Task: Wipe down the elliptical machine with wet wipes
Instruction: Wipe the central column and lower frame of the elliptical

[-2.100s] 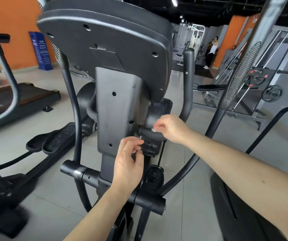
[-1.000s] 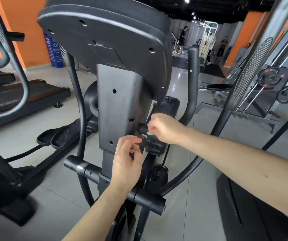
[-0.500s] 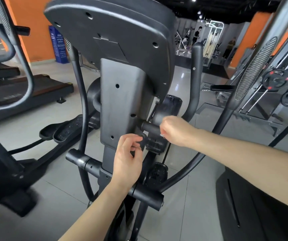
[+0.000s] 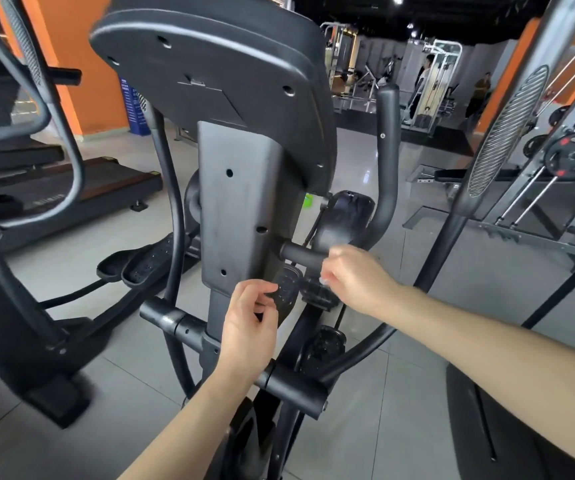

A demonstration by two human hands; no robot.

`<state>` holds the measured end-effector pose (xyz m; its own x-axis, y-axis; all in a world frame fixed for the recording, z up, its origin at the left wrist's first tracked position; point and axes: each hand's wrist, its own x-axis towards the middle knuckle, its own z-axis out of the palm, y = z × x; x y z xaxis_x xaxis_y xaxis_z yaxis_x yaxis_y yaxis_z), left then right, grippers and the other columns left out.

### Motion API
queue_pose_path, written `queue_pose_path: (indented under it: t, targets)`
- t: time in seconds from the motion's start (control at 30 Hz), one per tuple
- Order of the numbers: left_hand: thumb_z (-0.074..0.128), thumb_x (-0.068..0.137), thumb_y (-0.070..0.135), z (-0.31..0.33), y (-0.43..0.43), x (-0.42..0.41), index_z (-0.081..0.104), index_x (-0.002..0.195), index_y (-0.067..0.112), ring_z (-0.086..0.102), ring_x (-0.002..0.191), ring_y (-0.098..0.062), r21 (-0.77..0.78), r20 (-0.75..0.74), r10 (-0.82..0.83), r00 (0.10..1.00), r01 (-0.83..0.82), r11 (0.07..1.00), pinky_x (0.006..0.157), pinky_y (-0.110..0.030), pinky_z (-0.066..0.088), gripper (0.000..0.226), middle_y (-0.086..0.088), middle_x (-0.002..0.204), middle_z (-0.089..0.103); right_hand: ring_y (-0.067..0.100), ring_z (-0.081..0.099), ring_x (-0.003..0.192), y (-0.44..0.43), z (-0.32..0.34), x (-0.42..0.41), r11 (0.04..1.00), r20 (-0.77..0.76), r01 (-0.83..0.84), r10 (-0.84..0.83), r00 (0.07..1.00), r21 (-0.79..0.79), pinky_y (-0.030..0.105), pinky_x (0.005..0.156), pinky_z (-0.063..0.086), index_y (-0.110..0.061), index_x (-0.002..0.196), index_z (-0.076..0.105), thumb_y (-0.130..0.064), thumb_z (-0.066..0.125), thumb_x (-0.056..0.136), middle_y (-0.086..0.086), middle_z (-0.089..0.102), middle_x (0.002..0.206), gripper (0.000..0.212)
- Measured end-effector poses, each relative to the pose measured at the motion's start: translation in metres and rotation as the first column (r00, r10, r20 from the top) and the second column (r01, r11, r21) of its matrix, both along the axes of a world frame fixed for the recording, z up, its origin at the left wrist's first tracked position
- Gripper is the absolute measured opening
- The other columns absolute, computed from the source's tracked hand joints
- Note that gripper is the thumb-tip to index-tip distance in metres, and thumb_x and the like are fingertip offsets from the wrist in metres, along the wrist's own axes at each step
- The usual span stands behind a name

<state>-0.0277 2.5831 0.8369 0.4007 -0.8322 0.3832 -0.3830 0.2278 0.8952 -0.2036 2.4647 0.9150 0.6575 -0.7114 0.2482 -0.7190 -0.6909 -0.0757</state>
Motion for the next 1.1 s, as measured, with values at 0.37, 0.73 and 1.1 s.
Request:
queue_pose_path:
  t: [0.37, 0.73, 1.1]
  targets:
    - [0.057, 0.102, 0.023, -0.016, 0.020, -0.022, 0.070, 0.116, 0.030, 0.069, 0.094, -0.011, 0.342, -0.156, -0.204, 0.966, 0.247, 0.907, 0.092, -0.032, 0.054, 0.019, 0.006, 0.099, 0.075, 0.003, 0.063, 0.069, 0.071, -0.078, -0.004, 0.766, 0.662, -0.208, -0.346, 0.665, 0.608, 0.024, 0.070, 0.051, -0.023, 0.086, 0.073, -0.017, 0.074, 0.091, -0.009, 0.070, 0.079, 0.008]
    - [0.072, 0.095, 0.025, -0.030, 0.027, -0.053, 0.074, 0.103, 0.026, 0.069, 0.083, -0.010, 0.438, -0.052, -0.149, 0.987, 0.157, 0.885, 0.079, -0.022, 0.055, 0.008, 0.004, 0.089, 0.075, 0.018, 0.073, 0.075, 0.083, -0.127, -0.031, 0.596, 0.687, -0.351, -0.557, 0.467, 0.722, 0.032, 0.067, 0.062, -0.012, 0.103, 0.074, -0.014, 0.059, 0.103, 0.002, 0.076, 0.086, 0.016]
    - [0.068, 0.094, 0.013, -0.046, 0.046, -0.043, 0.066, 0.086, 0.011, 0.057, 0.059, -0.001, 0.567, -0.006, -0.016, 1.000, 0.016, 0.823, 0.060, -0.012, 0.043, 0.009, 0.011, 0.068, 0.067, 0.001, 0.070, 0.095, 0.084, -0.157, -0.027, 0.495, 0.574, -0.316, -0.551, 0.606, 0.809, 0.023, 0.089, 0.057, -0.019, 0.116, 0.070, -0.009, 0.069, 0.092, -0.005, 0.074, 0.104, 0.026]
